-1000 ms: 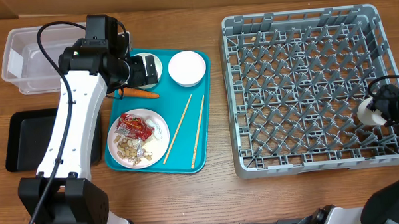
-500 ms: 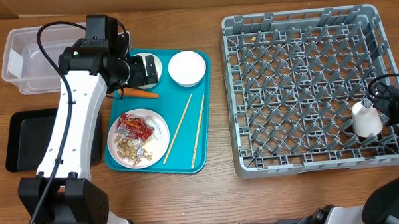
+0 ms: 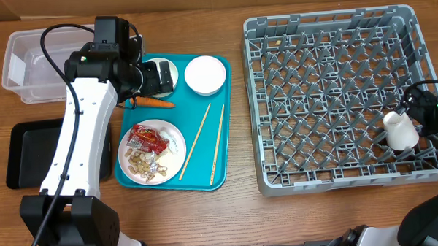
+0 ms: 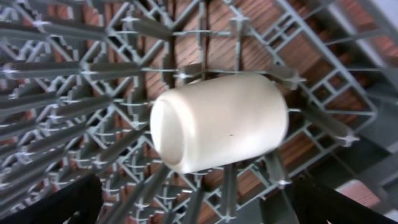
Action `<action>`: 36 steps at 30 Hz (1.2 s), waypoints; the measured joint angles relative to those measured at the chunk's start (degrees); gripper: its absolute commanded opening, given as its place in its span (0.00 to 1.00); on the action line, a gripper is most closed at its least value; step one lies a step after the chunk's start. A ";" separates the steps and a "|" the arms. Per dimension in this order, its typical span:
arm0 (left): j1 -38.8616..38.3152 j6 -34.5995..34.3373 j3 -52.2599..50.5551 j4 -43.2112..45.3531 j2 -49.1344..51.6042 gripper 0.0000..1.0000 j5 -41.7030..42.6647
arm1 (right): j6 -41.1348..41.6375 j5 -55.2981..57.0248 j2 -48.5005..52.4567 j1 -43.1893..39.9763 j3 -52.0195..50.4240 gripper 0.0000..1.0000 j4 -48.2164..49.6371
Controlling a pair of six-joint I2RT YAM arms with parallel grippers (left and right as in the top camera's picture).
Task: Sort waste into correct bins and load items into the dishwasher
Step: 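Lower the cup upside down into the rack's right side, open right gripper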
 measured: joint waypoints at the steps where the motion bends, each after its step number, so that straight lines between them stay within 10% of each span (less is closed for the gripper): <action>1: 0.00 0.00 0.00 0.00 0.00 1.00 0.00 | 0.04 -1.16 0.00 -0.02 0.00 0.81 0.35; 7: 0.00 0.00 0.00 0.04 0.00 1.00 -0.02 | -1.25 -12.96 0.00 0.42 0.00 0.26 5.46; 36: 0.00 0.00 0.00 0.02 0.00 1.00 -0.02 | 0.24 -1.46 9.77 6.69 0.04 0.27 7.48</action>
